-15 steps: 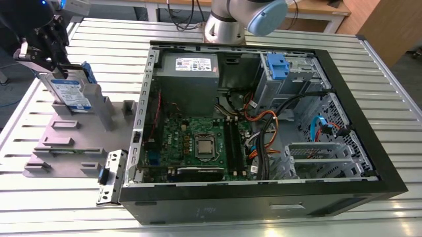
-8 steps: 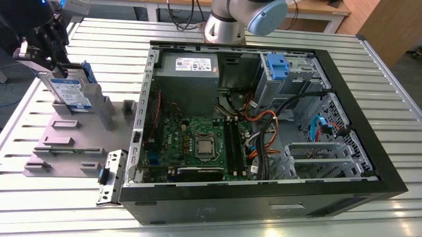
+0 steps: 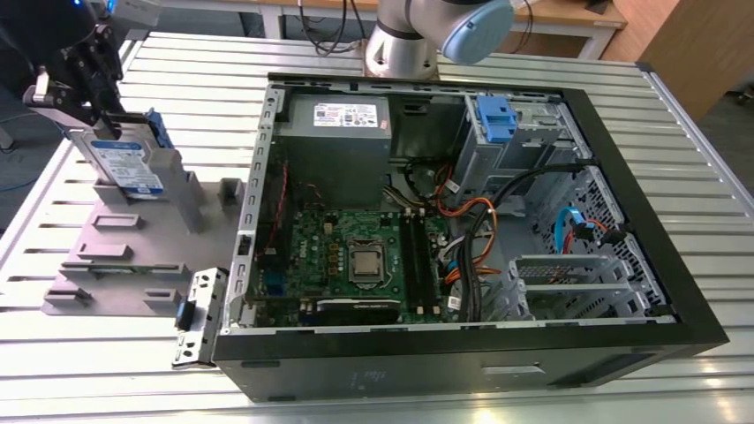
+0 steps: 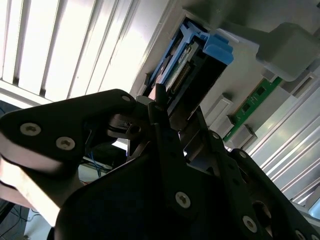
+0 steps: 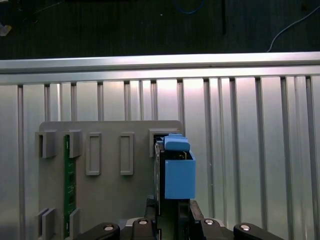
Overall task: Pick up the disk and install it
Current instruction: 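Pick up the disk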
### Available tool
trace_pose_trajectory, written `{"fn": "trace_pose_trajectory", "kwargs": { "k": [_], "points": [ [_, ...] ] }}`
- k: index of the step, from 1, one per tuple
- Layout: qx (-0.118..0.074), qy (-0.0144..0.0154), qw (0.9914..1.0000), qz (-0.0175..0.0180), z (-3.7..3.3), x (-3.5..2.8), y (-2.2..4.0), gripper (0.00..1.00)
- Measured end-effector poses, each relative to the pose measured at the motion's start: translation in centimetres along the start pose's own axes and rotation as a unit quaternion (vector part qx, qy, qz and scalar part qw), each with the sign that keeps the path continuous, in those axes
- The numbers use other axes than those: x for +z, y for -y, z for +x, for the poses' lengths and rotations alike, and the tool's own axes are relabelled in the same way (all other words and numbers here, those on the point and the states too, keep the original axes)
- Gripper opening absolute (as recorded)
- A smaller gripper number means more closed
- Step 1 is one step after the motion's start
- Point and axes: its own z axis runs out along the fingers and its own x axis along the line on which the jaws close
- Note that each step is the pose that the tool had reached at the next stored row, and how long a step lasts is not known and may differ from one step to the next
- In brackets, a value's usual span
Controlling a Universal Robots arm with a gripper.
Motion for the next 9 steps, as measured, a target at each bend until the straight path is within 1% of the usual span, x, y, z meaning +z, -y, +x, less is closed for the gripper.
{"fn": "trace_pose_trajectory", "kwargs": {
  "k": [6,9],
  "points": [
    [0.0,0.0,1.0,0.0,0.0,-0.03,0.0,0.35],
    [0.0,-0.0001,1.0,-0.0002,-0.01,-0.29,0.0,0.35]
  ]
}}
